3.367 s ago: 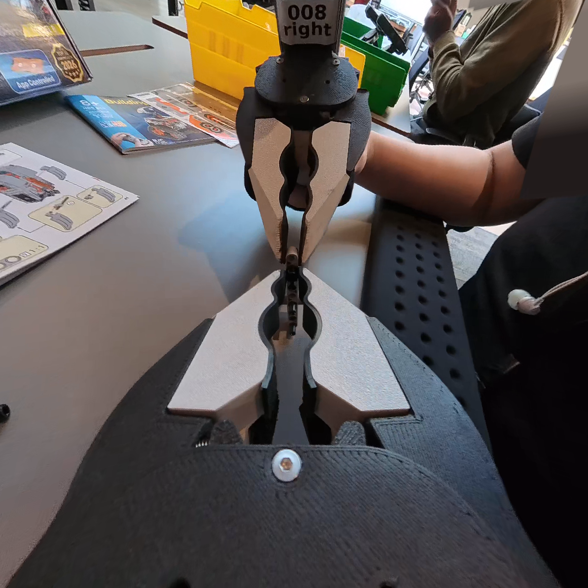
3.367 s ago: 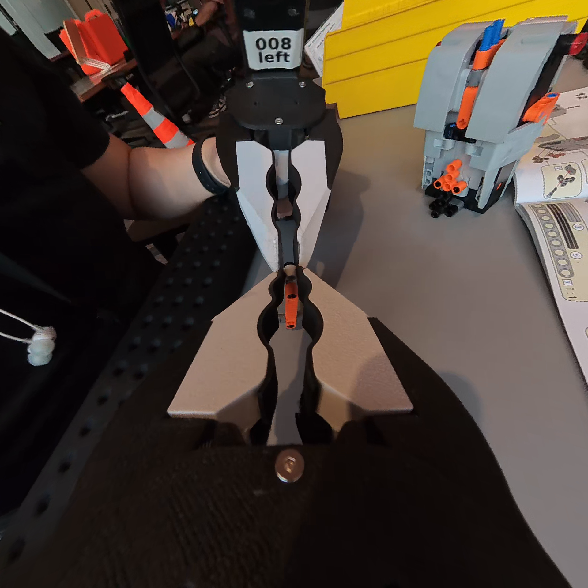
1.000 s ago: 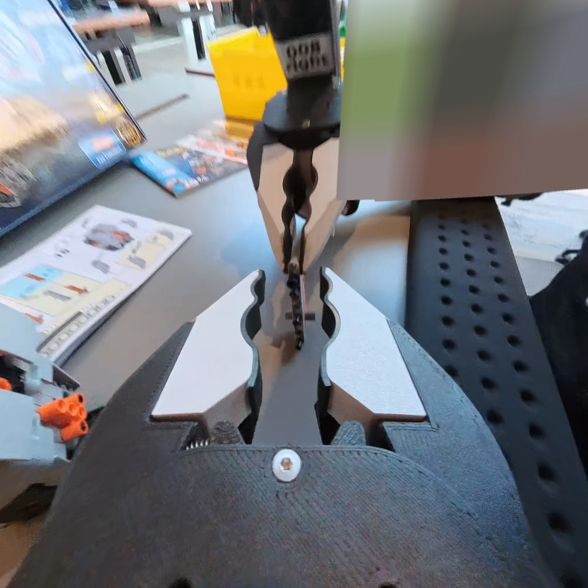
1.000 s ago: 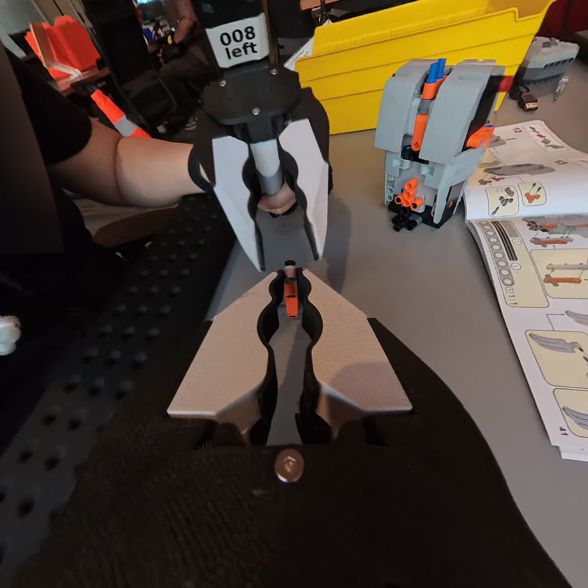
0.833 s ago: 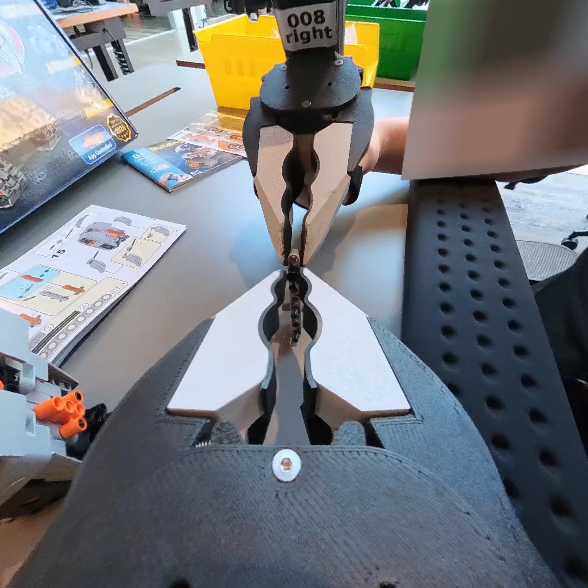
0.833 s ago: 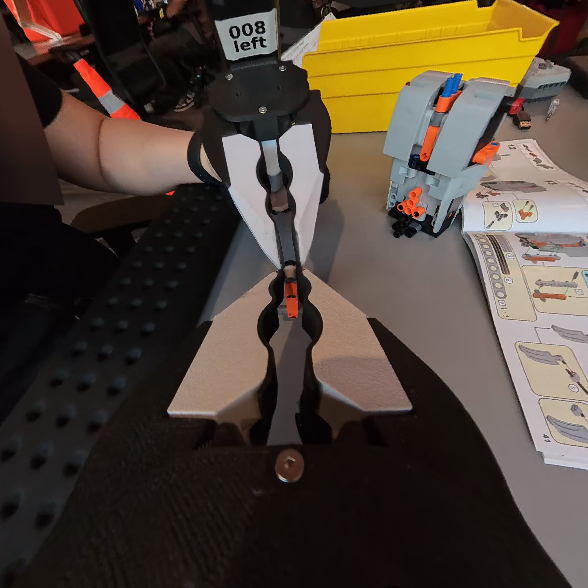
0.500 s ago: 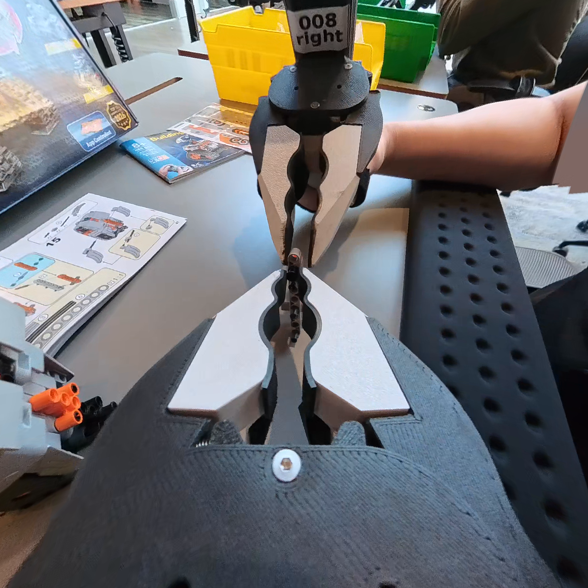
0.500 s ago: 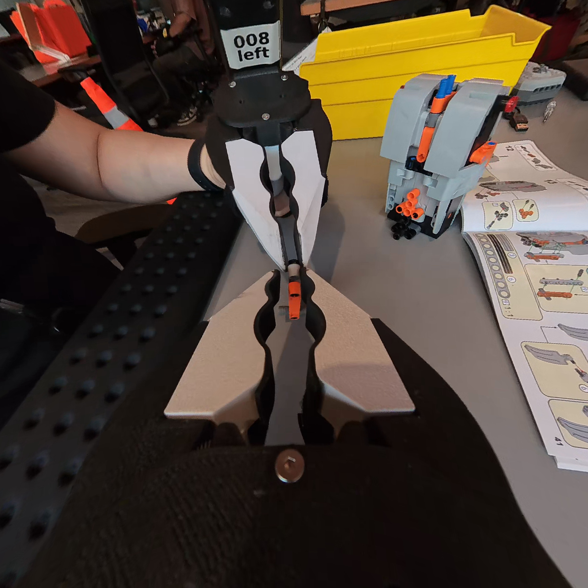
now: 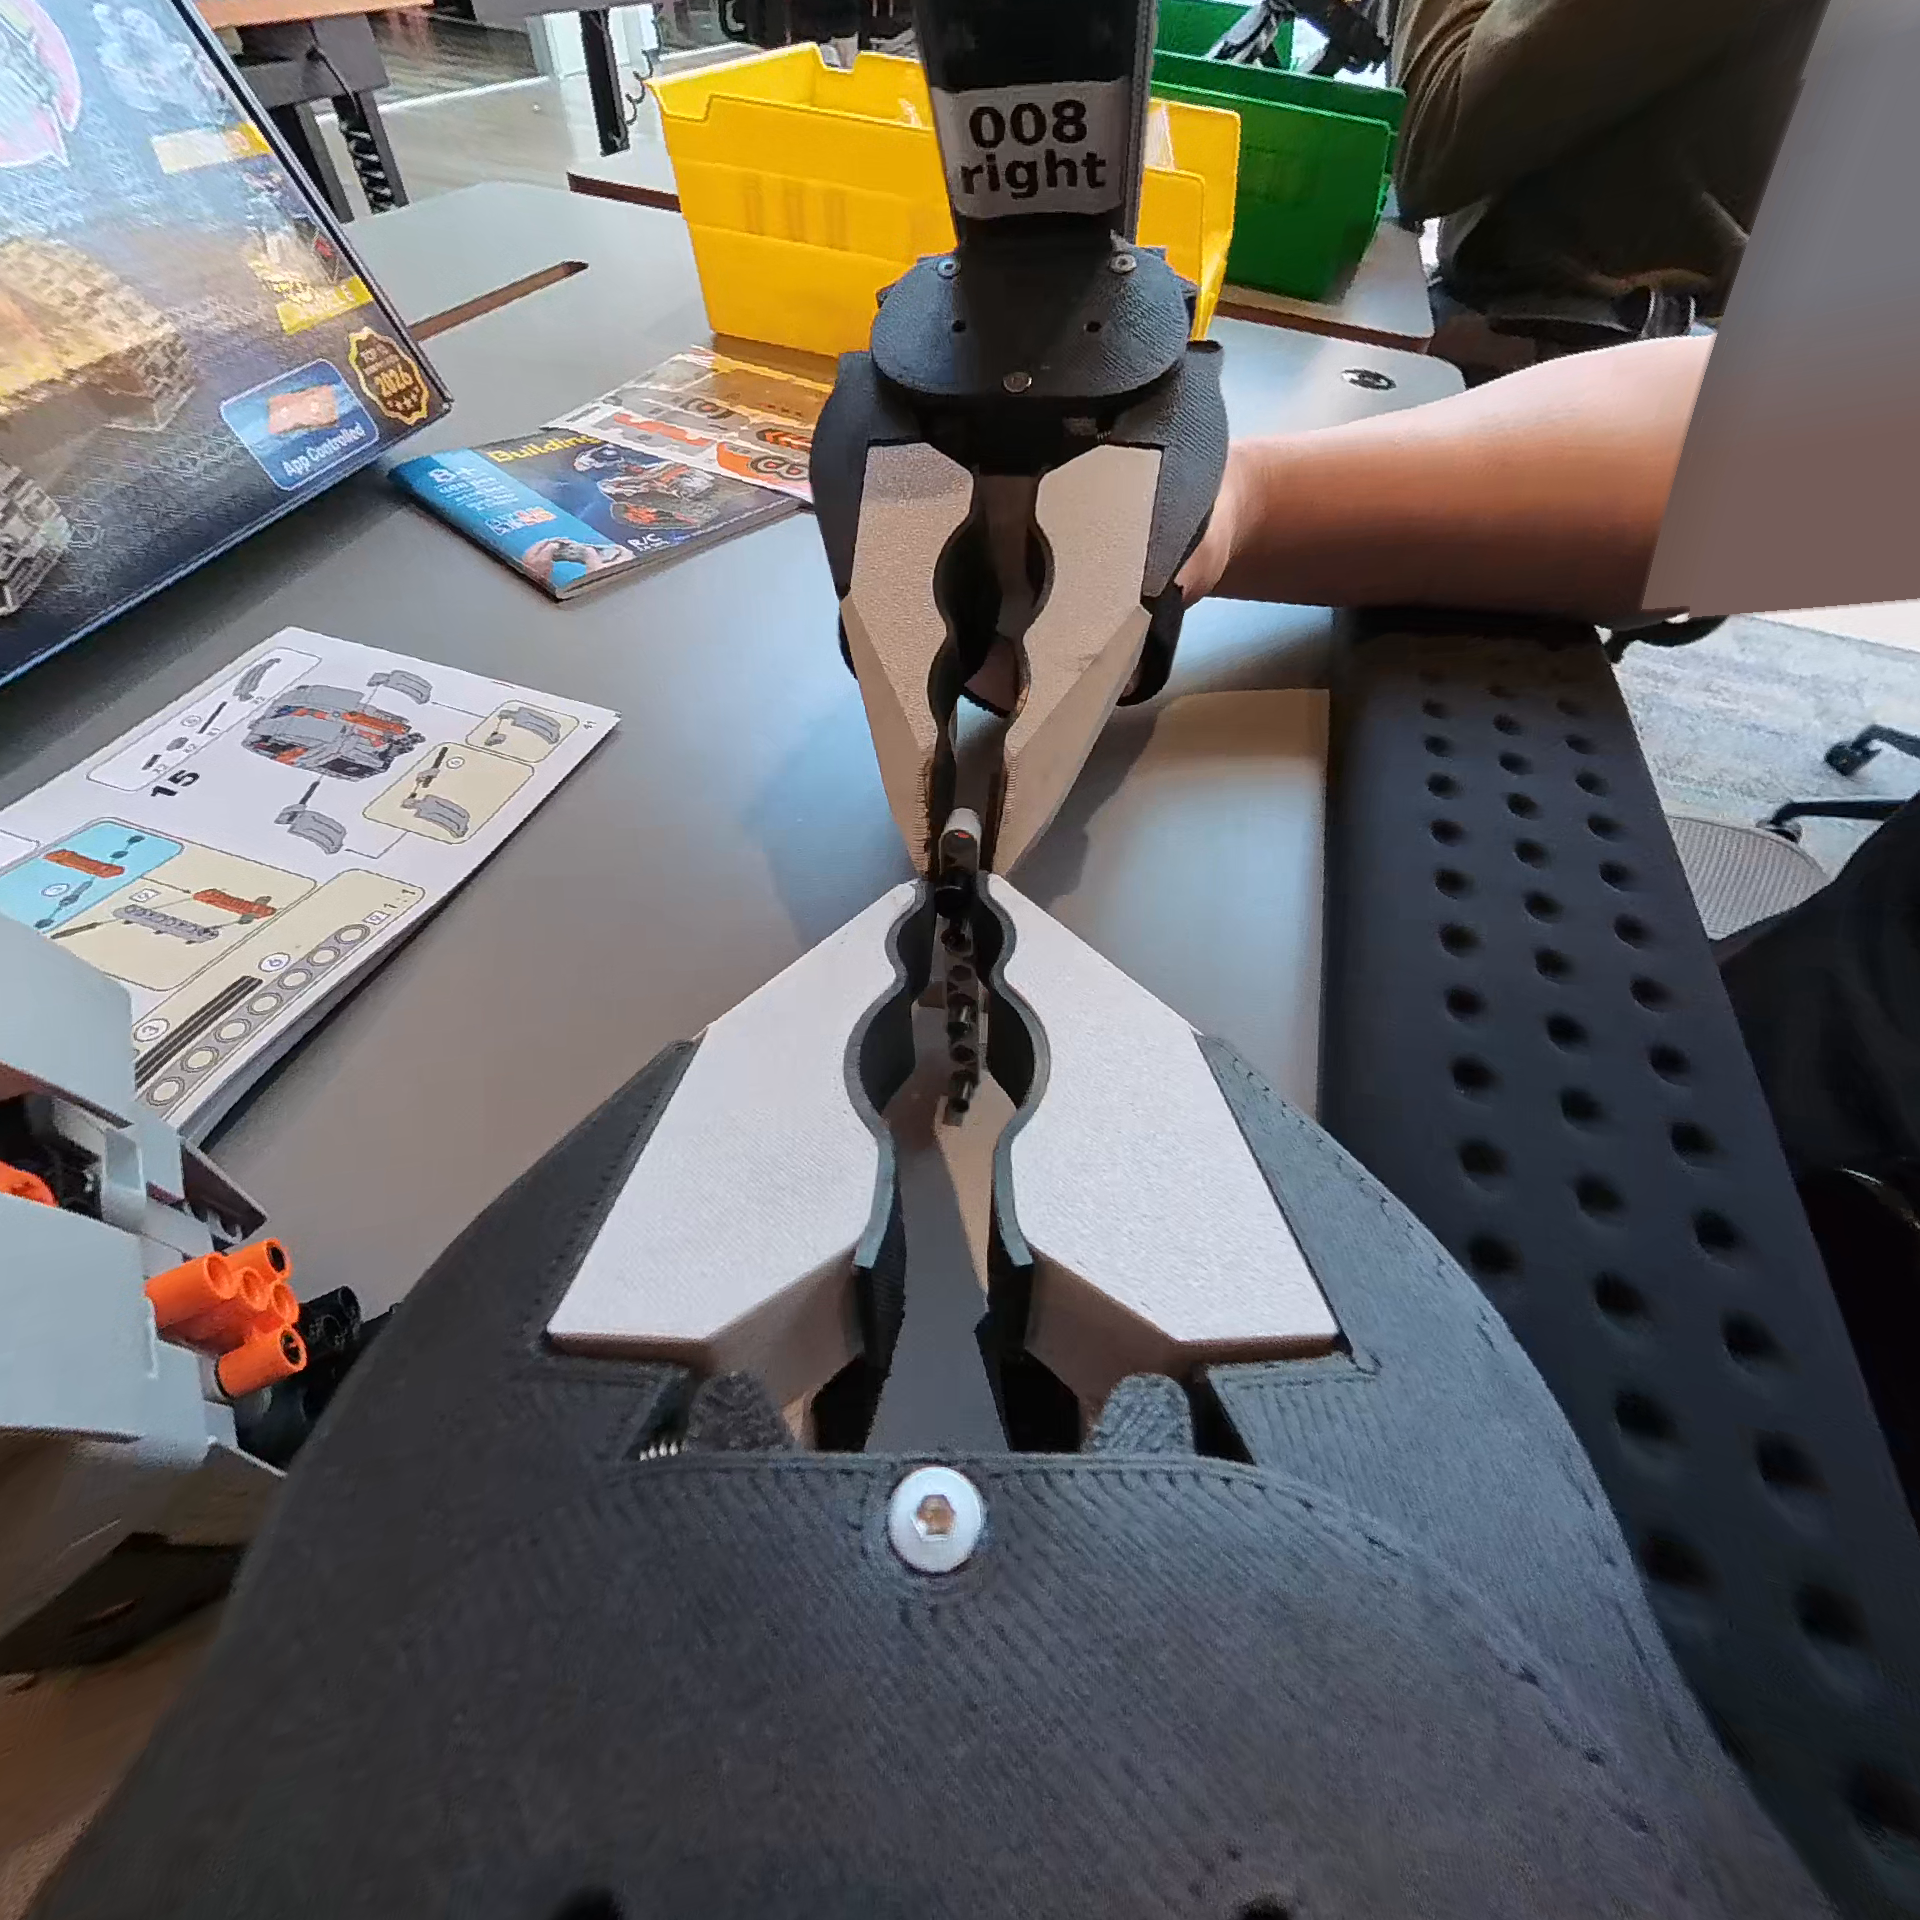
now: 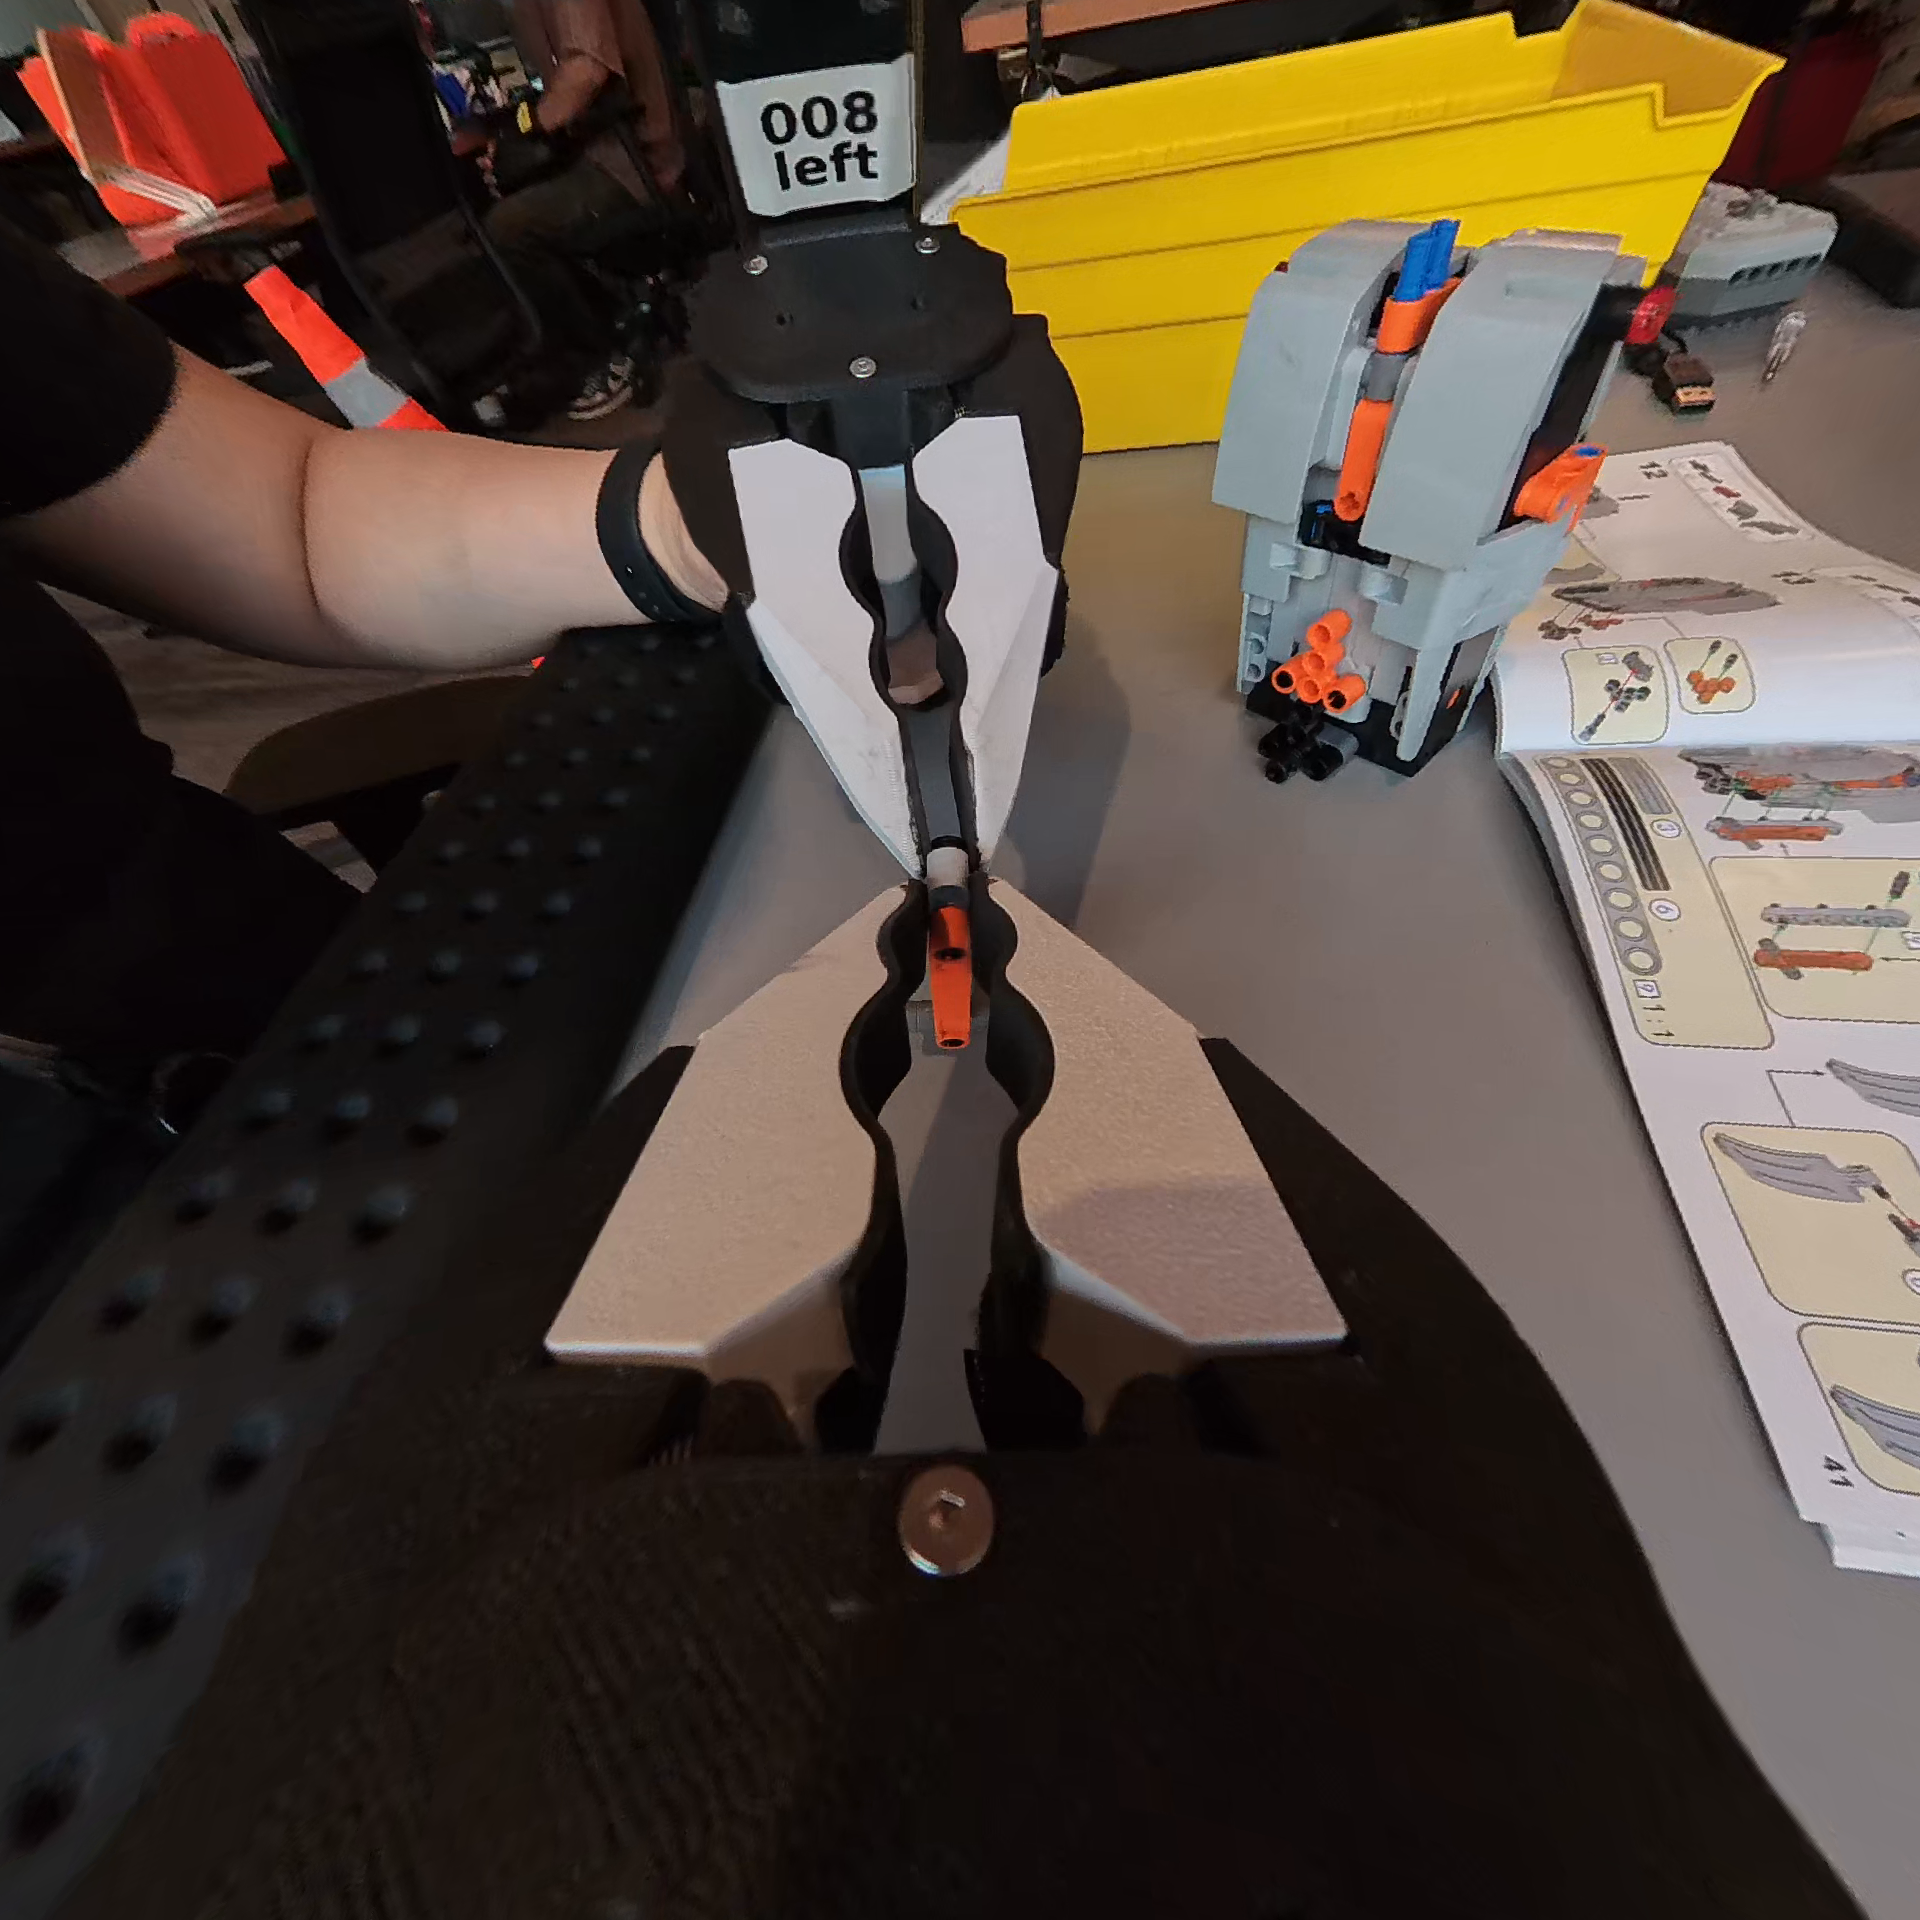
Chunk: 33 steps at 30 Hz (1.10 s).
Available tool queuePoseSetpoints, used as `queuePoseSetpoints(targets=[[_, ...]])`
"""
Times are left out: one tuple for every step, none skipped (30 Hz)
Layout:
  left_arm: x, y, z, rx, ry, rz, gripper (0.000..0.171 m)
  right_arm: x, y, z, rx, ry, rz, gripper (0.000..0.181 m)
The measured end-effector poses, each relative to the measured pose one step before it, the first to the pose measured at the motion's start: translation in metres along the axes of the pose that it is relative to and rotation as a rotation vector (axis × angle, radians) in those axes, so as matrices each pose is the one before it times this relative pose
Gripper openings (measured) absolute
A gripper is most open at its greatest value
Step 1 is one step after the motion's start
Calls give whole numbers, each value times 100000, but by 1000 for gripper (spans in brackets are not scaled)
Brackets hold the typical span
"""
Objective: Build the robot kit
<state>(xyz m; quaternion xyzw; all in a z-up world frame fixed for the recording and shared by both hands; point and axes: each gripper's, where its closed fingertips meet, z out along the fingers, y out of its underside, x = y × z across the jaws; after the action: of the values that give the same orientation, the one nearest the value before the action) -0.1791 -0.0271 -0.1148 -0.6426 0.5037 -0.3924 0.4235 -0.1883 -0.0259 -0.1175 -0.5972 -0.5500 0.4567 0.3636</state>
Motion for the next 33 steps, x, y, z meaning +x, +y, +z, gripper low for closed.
queuePoseSetpoints(targets=[[0,3,-2,77,23,152,5,27,-83,40,989,-630,1767,6],[11,17,-6,-63,224,-166,5,-60,-39,63,498,-802,1086,7],[4,22,-15,-182,305,-175,5,8,75,69,-338,-9,324,7],[63,24,-41,-124,718,-131,5,-38,45,47,-468,24,-665,7],[128,23,-33,-35,1040,-279,5,-127,-4,37,-433,-156,-1019,6],[130,27,-44,142,1020,-309,5,-119,-9,38,-704,159,-1270,6],[163,6,-43,260,1197,26,5,-138,-24,36,-539,376,-2267,6],[233,25,-55,99,1439,386,5,-205,-15,59,-561,-151,-2427,6],[206,35,-51,42,983,458,5,-199,3,64,-637,-479,-1528,6],[60,32,-34,126,-111,800,6,-53,-23,32,-259,80,-940,6],[-2,29,-27,70,-676,1311,5,21,-22,27,252,426,-435,6],[8,27,-42,-107,-406,1026,5,-9,-22,42,150,74,312,6],[71,40,-38,-195,299,398,5,-46,-27,54,131,69,-457,6],[242,32,-12,-303,1457,199,5,-294,12,51,-406,-1395,-1239,7],[295,49,9,-667,1519,369,5,-350,95,48,-1272,-1987,-818,7],[107,55,-15,-701,56,817,5,-58,22,45,-470,2,-356,7],[32,20,-30,-66,-549,1419,5,-10,-10,32,-329,419,-674,7],[67,5,-33,429,-445,1766,5,-81,5,42,-182,183,-1123,7],[40,-6,-22,540,-560,1646,5,0,-37,50,215,565,-976,6],[69,-2,2,670,-13,1185,5,-90,-38,11,719,-243,-838,6],[114,-9,9,686,683,527,5,-88,-12,-7,1004,-157,-922,6],[145,18,-6,218,1338,-431,5,-121,-11,24,594,-418,-306,6],[162,21,-31,-132,1840,-1370,5,-141,3,37,-400,-405,25,6],[103,31,-47,-105,1415,-1393,5,-132,9,62,-898,-200,-564,6],[28,46,-56,-275,452,-799,5,1,-25,62,-527,630,-702,6],[23,43,-53,-474,-101,-89,4,-26,-11,47,-335,362,-910,6],[70,36,-49,-384,-220,431,5,-38,-14,36,-391,448,-1432,6],[67,25,-59,-254,-282,623,5,-80,-8,47,-707,366,-1484,6],[45,27,-68,-154,-367,893,4,-14,-25,49,-796,834,-1292,6],[58,20,-42,87,-263,891,4,-74,-24,20,-705,182,-921,6],[65,-24,-61,330,-441,570,4,-57,-40,-11,-10,-153,-162,6],[42,-74,-94,579,-710,915,4,-25,-124,-3,750,-54,784,6],[44,-64,-85,527,-488,1034,4,-47,-99,26,384,139,280,6]])
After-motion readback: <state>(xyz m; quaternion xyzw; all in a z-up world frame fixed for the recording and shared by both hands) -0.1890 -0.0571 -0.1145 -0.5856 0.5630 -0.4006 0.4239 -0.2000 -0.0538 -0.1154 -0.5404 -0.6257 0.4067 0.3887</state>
